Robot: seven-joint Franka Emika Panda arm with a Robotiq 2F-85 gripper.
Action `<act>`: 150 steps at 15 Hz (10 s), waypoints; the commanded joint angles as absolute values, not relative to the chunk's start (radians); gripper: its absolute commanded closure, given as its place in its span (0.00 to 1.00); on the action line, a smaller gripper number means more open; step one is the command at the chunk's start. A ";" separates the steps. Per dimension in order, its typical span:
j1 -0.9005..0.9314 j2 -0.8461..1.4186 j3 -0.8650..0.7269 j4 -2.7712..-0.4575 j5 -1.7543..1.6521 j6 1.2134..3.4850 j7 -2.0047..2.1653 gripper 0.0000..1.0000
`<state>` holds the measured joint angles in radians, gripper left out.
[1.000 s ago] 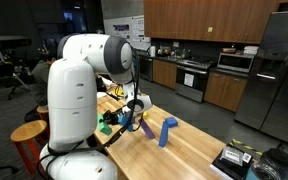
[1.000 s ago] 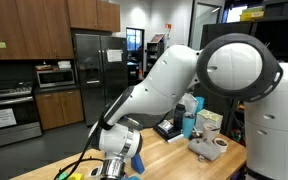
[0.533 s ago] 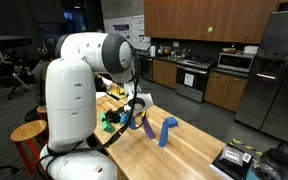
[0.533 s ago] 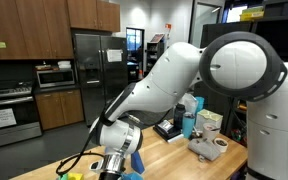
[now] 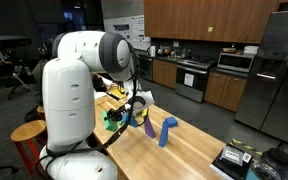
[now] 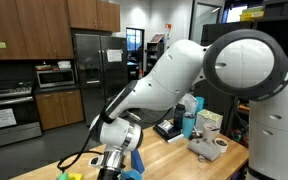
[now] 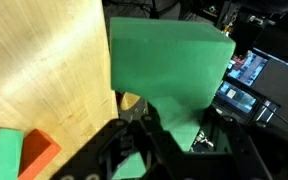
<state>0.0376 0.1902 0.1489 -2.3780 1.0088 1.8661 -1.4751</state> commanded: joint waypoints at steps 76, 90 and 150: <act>0.039 0.400 0.069 -2.215 1.028 1.528 -1.306 0.81; 0.029 0.499 0.058 -2.141 1.032 1.519 -1.288 0.81; -0.130 0.884 -0.008 -1.789 1.101 1.278 -1.126 0.81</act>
<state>-0.1199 0.8238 0.0056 -1.8403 1.1022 1.2864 -1.1014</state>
